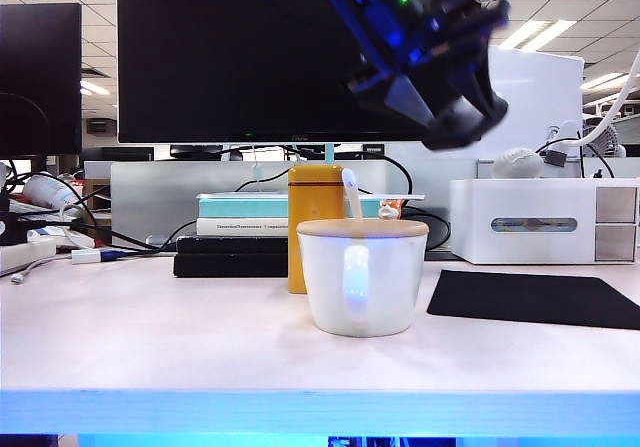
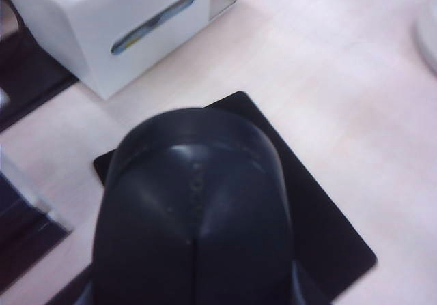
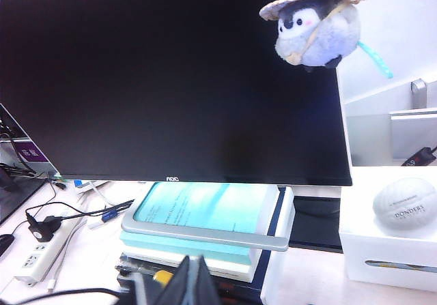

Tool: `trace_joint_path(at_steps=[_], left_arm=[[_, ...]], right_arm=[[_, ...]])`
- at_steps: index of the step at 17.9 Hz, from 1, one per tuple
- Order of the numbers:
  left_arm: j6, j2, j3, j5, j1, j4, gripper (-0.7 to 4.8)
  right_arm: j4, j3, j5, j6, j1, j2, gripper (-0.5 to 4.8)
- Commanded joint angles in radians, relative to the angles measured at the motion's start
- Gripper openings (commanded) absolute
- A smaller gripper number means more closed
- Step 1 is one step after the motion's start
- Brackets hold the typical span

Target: Place the black mouse on the black mouse pad.

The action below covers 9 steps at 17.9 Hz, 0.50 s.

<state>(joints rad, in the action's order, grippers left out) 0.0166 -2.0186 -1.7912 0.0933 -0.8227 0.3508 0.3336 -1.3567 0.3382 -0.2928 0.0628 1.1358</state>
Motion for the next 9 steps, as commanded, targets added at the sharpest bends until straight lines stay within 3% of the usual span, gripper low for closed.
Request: trace_joint_path(at_steps=[1, 9], left_arm=[[-0.006, -0.086, -0.076, 0.027, -0.003, -0.106, 2.91], [-0.011, -0.246, -0.156, 0.027, -0.003, -0.180, 2.91]], right_arm=[[-0.015, -0.007, 0.005, 0.005, 0.002, -0.005, -0.01], [-0.008, -0.006, -0.003, 0.006, 0.025, -0.005, -0.01]])
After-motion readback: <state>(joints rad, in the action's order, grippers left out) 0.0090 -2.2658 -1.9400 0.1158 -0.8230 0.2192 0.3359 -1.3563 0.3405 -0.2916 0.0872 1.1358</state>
